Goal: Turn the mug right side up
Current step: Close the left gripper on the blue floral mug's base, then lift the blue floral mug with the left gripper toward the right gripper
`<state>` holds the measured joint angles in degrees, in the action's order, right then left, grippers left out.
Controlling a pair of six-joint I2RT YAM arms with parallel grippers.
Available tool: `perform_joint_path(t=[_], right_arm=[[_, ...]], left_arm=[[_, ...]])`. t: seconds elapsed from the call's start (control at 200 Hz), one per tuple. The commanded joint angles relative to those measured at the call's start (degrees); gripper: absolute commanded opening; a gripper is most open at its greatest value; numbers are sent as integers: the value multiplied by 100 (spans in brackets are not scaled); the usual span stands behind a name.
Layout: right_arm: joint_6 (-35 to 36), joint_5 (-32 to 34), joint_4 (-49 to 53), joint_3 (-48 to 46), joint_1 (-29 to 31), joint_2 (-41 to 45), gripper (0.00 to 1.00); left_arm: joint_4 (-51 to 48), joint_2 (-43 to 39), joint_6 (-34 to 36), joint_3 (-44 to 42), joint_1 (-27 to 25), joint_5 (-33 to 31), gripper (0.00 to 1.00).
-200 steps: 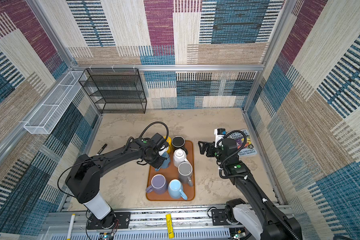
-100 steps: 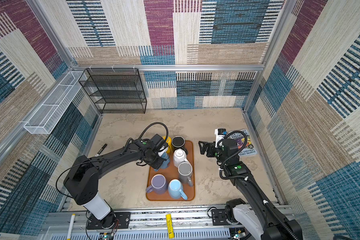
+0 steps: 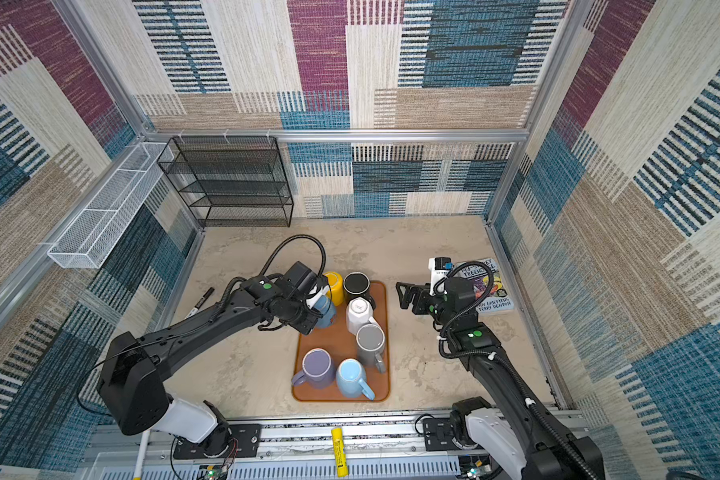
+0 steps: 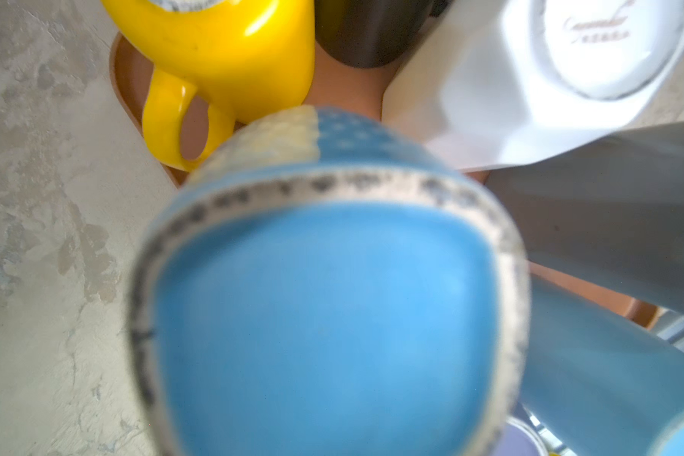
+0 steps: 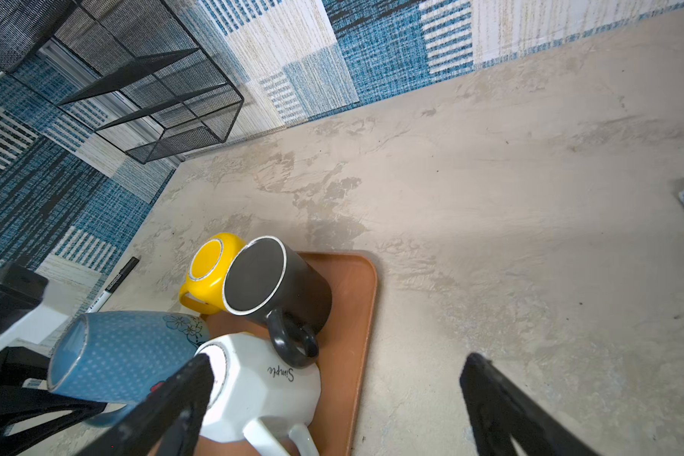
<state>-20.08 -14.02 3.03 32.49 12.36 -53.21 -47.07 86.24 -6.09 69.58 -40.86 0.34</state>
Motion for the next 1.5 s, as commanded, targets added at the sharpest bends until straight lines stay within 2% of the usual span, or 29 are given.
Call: perform_joint_path(t=[0.0,0.411,0.761,0.962,1.057,1.242,1.438,1.493], right_arm=[[-95,-207,-373,-19,4,-28,100],[-462,-1367,-1358,-247,4,48,100],[-682,-2593,-2167,-346,9,31,98],[-795,-3244,-2716,-463,11,-13,96],[-988,-3553,-3113,-523,16,-68,96],[-1334,-3801,-3874,-561,146,-212,94],[-1440,-3873,-4323,-147,680,-614,92],[-1439,-3880,-4424,-26,811,-741,85]], left_arm=[[326,-221,27,28,34,299,0],[1344,-1070,-188,-192,354,1460,0],[3054,-1784,-499,-815,602,2788,0],[3825,-1971,-766,-973,768,3235,0],[4215,-1936,-979,-939,859,3703,0],[5186,-1757,-1367,-876,901,4263,0],[5960,-1628,-1603,-810,900,4688,0],[6173,-1623,-1696,-823,897,4797,0]])
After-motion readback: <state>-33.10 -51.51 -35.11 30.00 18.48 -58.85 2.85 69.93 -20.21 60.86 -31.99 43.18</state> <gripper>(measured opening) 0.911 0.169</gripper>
